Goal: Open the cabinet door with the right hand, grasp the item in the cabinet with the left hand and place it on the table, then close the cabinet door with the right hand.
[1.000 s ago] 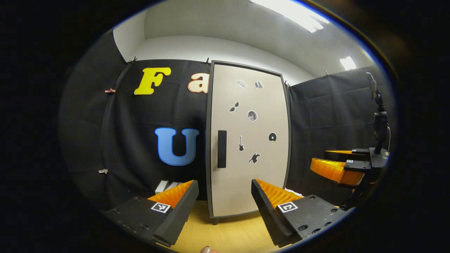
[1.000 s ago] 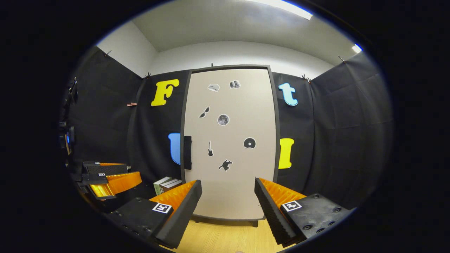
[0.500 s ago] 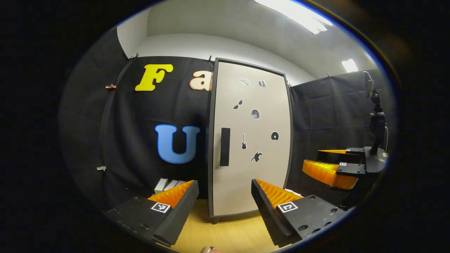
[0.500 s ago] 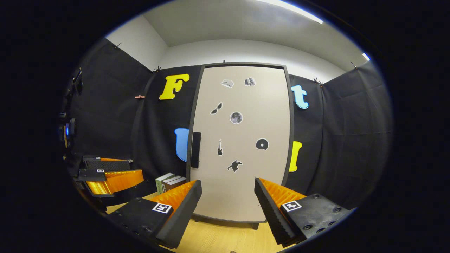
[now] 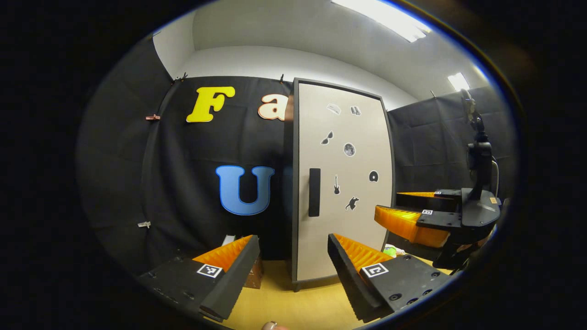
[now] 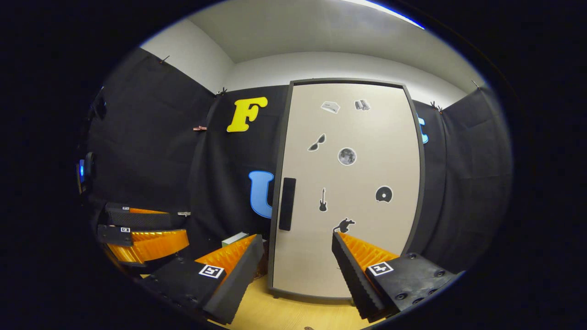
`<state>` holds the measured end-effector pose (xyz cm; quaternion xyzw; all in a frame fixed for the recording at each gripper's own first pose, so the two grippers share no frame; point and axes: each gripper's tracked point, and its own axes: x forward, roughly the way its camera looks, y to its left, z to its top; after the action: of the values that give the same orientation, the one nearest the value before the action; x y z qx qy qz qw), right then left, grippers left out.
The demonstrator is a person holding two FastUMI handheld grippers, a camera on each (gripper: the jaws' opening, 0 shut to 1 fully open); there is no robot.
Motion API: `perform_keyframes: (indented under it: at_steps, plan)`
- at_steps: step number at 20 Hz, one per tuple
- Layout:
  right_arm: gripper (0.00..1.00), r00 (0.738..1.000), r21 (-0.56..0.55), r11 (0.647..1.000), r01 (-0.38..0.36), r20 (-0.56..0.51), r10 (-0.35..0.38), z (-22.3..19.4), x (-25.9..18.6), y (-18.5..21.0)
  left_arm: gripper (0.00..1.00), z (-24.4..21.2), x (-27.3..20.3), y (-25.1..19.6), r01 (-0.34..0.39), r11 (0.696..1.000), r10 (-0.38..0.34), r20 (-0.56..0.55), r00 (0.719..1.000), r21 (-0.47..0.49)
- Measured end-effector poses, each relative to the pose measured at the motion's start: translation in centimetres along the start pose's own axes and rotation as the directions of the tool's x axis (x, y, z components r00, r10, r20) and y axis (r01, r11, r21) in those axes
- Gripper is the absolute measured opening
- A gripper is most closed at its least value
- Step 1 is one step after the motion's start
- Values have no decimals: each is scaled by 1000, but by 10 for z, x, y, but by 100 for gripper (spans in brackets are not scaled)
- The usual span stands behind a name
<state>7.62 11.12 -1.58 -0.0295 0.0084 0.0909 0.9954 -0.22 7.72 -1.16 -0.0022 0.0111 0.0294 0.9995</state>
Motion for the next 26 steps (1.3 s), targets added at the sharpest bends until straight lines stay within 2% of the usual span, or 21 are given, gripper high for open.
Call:
perform_keyframes:
  at_steps: [11, 16, 19, 23, 26]
  plan:
    - [97, 1000, -25, 1000, 0, 8, 0, -10, 85, 45, 95, -15, -10, 46, -19, 998, 17, -39, 999, -57]
    - [97, 998, -1, 998, 55, 40, -55, -6, 123, 42, 95, -27, -9, 55, -11, 996, 6, -58, 998, -84]
    - [97, 993, 4, 993, 114, 41, -115, -10, 148, 29, 95, -31, -6, 59, -3, 995, -4, -66, 998, -100]
    - [97, 985, 13, 985, 174, -6, -174, -28, 177, 17, 95, -35, -4, 74, -24, 996, 18, -73, 997, -89]
    - [93, 980, -7, 980, 200, -19, -200, -37, 189, 15, 95, -39, -5, 85, -49, 995, 42, -80, 996, -86]
